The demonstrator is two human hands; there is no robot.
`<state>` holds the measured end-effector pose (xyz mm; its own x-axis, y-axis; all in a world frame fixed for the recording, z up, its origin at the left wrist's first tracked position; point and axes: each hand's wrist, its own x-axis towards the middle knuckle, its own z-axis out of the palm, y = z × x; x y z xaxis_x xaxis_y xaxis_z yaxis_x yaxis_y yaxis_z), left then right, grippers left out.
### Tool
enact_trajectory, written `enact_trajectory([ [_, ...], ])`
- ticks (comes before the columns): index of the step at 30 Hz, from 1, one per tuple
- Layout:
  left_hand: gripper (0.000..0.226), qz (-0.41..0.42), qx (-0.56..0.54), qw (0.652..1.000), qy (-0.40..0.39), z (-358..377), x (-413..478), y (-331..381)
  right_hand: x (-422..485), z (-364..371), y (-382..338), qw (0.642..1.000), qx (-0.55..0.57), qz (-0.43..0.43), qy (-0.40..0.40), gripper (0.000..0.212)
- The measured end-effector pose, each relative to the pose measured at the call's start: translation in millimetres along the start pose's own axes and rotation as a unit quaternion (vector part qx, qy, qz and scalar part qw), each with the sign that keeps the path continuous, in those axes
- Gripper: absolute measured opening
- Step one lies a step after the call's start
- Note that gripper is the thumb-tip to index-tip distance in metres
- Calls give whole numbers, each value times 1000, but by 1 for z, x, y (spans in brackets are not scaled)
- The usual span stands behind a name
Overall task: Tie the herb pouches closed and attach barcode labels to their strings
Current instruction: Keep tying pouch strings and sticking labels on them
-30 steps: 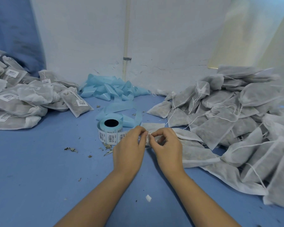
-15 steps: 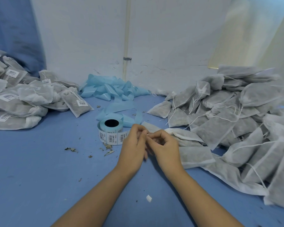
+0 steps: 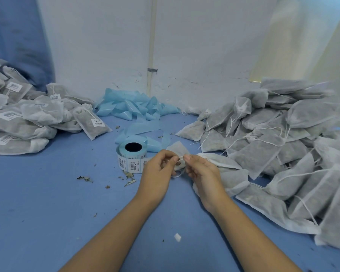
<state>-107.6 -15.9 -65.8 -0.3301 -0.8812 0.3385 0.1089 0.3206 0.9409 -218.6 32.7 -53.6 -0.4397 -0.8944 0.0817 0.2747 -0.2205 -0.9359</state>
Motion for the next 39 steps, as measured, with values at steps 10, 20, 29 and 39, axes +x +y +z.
enact_trajectory([
  [10,14,-24,40,998,37,-1,3,-1,2,2,3,997,32,-26,57,18],
  [20,37,3,56,998,-41,4,-12,7,0,2,6,997,-38,-45,46,10],
  [29,19,63,65,996,19,5,-8,6,3,2,4,1000,-2,-16,19,18],
  [39,19,31,89,994,63,3,-5,6,1,4,3,1000,-3,-17,19,17],
])
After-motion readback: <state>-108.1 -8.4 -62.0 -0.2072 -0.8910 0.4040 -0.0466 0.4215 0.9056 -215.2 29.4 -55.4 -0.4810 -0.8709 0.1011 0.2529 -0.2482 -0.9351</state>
